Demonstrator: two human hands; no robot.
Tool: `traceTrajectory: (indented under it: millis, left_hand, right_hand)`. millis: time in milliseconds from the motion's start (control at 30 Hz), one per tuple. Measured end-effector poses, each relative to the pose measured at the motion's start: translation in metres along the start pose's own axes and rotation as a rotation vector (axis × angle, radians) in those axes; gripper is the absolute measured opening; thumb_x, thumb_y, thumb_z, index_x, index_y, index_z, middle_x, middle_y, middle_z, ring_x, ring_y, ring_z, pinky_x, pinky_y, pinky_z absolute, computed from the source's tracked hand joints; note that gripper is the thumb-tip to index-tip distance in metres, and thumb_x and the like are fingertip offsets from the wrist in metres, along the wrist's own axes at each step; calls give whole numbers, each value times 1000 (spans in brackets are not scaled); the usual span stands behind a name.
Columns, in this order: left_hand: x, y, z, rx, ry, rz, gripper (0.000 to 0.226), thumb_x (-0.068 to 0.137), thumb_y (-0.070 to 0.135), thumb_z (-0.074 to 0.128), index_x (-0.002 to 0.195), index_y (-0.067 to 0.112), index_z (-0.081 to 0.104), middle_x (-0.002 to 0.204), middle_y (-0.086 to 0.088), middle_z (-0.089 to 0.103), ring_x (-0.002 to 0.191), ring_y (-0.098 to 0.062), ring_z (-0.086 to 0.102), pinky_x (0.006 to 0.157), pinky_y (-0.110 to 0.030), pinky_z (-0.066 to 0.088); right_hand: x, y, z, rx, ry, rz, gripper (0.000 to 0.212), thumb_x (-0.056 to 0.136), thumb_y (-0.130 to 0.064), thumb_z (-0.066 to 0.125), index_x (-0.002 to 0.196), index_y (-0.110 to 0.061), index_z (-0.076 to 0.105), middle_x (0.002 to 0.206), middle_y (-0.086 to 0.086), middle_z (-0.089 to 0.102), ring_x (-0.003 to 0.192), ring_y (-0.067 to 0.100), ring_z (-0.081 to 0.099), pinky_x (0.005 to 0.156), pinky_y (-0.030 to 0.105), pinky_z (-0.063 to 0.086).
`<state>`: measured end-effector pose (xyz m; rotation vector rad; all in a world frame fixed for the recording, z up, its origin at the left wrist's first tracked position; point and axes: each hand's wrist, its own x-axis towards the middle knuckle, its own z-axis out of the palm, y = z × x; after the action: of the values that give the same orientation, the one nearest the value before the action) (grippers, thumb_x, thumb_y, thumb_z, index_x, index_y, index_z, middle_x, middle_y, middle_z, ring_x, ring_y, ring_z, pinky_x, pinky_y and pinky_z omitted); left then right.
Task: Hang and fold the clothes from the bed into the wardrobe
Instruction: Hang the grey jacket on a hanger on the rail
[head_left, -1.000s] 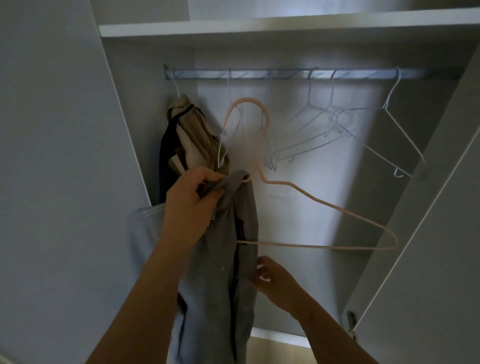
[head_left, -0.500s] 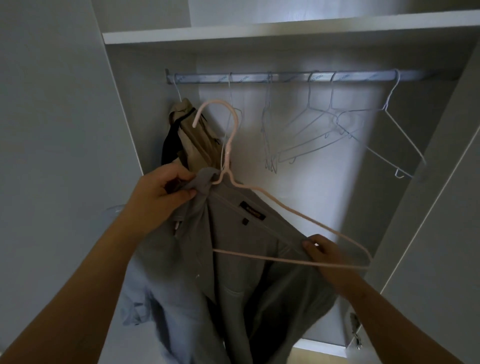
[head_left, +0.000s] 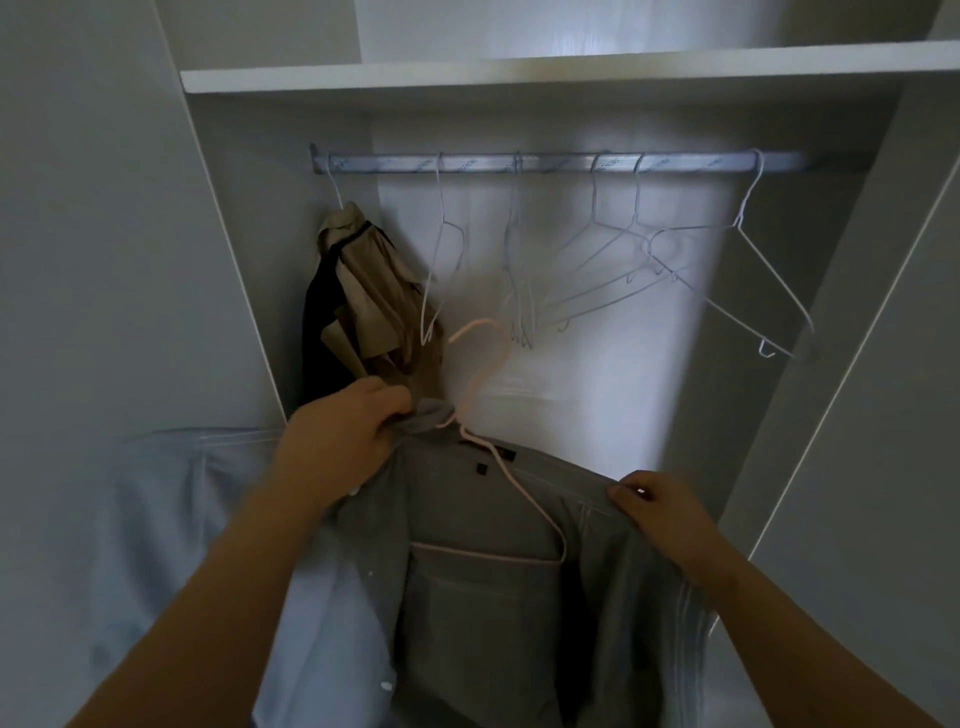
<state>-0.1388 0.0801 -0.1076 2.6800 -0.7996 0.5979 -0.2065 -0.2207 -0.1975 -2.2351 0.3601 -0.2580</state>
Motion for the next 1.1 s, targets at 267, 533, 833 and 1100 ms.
traceTrajectory:
  millis: [267, 533, 833, 1100]
  left_hand:
    - [-6, 40, 32, -96, 190, -281, 14, 90, 17, 50, 102, 17, 58, 99, -4, 56, 77, -24, 56, 59, -30, 40]
    - [-20, 35, 26, -367, 341, -218, 16, 81, 1, 62, 88, 16, 62, 82, 12, 50, 67, -2, 44, 61, -12, 32]
    - [-23, 37, 19, -407, 397, -58, 13, 76, -1, 61, 83, 10, 64, 84, 8, 55, 74, 1, 45, 67, -7, 38]
    - [-22, 41, 25, -548, 330, -8, 11, 75, 4, 51, 73, 0, 61, 81, -3, 59, 75, -20, 58, 68, -36, 51]
  right_hand:
    - [-31, -59, 25, 108, 104, -91, 20, 92, -21, 53, 75, -11, 56, 72, 1, 57, 69, 7, 55, 67, 17, 43]
    - [-52, -71, 26, -54, 300, -454, 23, 88, -34, 55, 72, -19, 63, 70, -7, 60, 71, 8, 51, 70, 23, 30]
    - [-26, -72, 6, -133, 291, -244, 35, 99, -22, 36, 77, -5, 58, 73, 10, 58, 76, 30, 55, 79, 38, 40]
    - [-43, -93, 27, -207, 280, -292, 40, 100, -29, 28, 62, -24, 36, 62, -9, 42, 65, 15, 45, 72, 28, 30]
